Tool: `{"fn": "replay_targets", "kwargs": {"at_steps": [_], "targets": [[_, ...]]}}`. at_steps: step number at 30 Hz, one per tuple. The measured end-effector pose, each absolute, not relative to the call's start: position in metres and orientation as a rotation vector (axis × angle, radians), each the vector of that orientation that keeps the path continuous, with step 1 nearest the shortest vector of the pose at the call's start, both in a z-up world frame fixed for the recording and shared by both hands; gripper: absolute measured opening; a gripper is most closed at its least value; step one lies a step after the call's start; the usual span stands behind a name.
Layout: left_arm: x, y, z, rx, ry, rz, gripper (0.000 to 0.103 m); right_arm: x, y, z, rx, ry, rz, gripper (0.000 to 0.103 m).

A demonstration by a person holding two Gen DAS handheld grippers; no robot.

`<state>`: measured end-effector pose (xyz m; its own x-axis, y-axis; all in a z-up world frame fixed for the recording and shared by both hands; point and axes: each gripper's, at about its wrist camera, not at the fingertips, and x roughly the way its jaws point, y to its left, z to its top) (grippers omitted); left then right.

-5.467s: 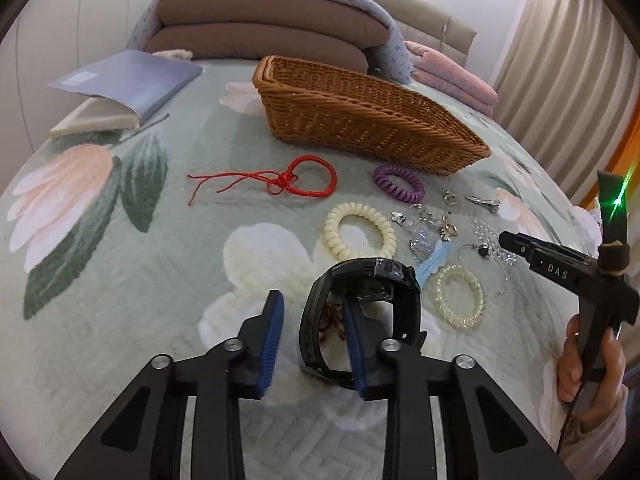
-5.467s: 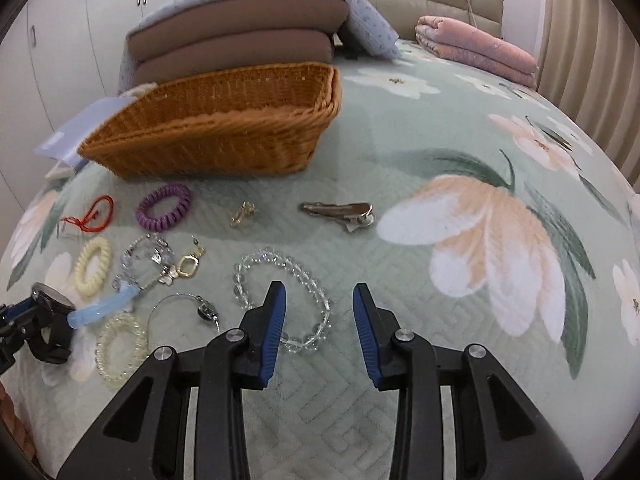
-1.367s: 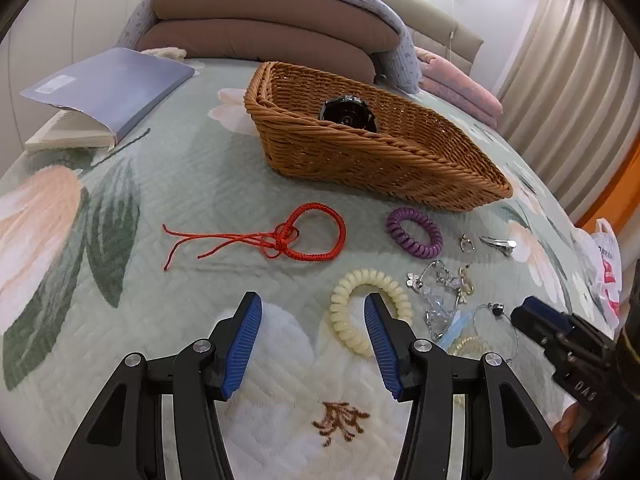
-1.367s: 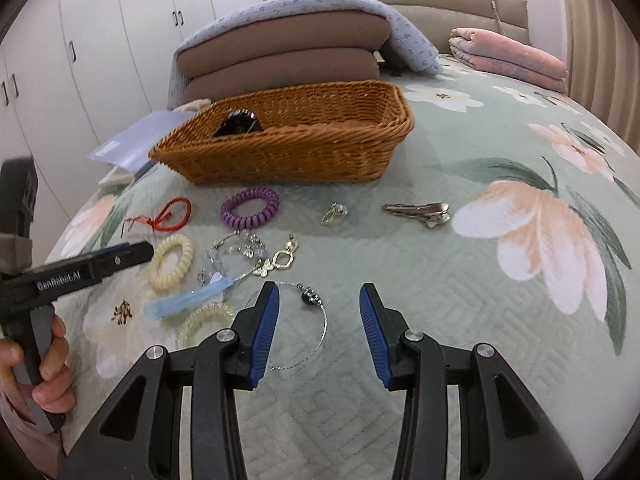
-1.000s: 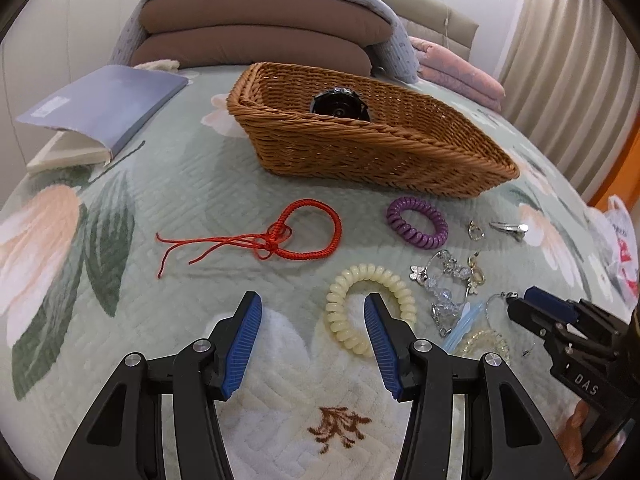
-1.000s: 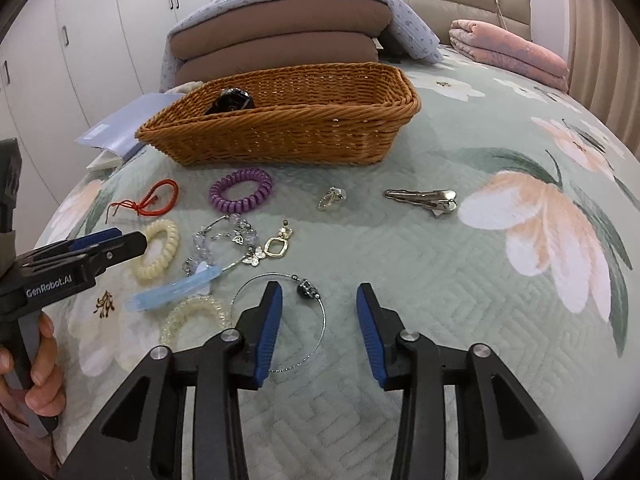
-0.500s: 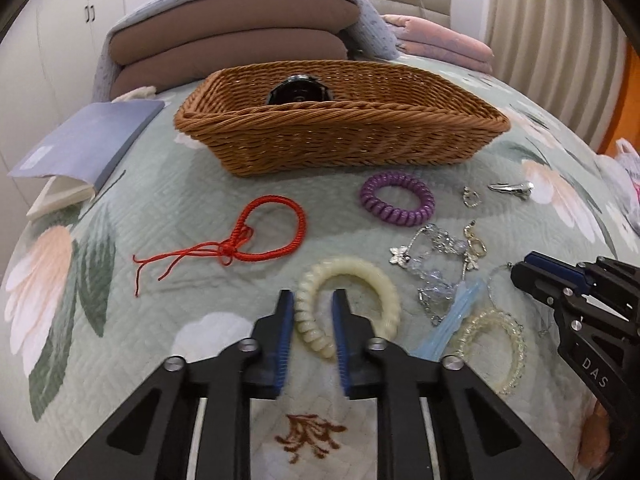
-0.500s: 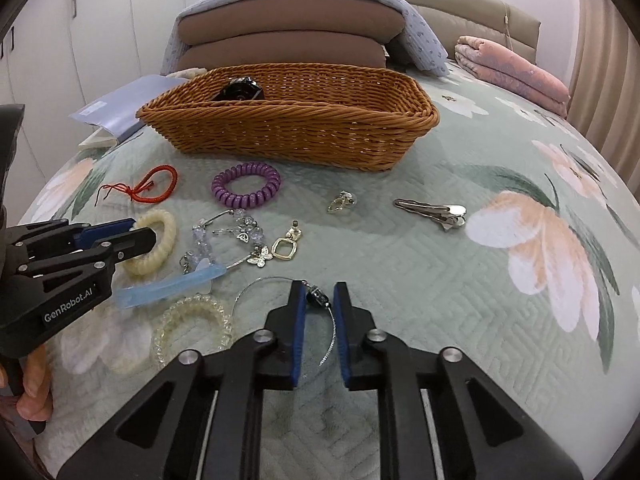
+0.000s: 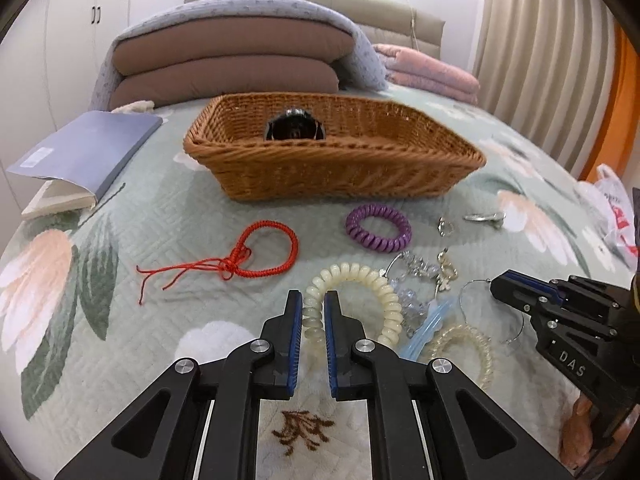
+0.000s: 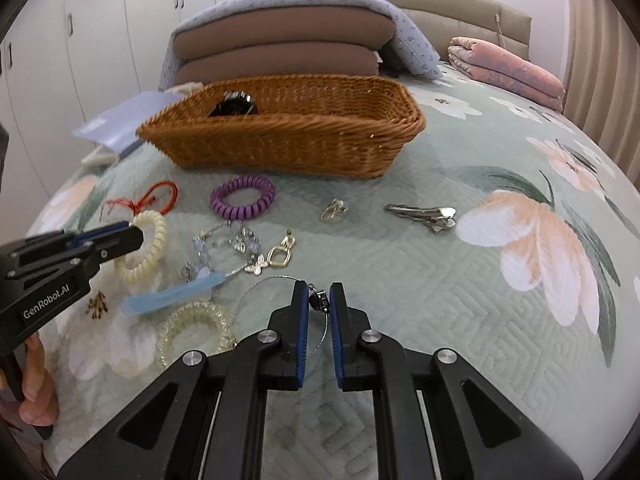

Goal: Organize jewelry
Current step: 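Grasp the cream coil hair tie with the left tool while the right tool grasps a wire bracelet, then lower both held items into the wicker basket and open both tools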

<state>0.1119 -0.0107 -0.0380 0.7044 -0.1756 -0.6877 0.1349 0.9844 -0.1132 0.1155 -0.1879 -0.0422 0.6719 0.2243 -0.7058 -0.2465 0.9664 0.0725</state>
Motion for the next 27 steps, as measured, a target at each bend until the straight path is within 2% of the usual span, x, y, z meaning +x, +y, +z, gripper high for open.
{"fn": "replay_targets", "kwargs": {"at_steps": [16,27], "targets": [[0.106,-0.003,-0.028,-0.101,0.728,-0.183,0.011,0.106,-0.202,-0.026,0.043,0.712,0.272,0.012],[0.101,0.005,0.033,-0.047,0.585,-0.124,0.011,0.093,-0.197,0.038,0.058,0.53,0.316,0.012]]}}
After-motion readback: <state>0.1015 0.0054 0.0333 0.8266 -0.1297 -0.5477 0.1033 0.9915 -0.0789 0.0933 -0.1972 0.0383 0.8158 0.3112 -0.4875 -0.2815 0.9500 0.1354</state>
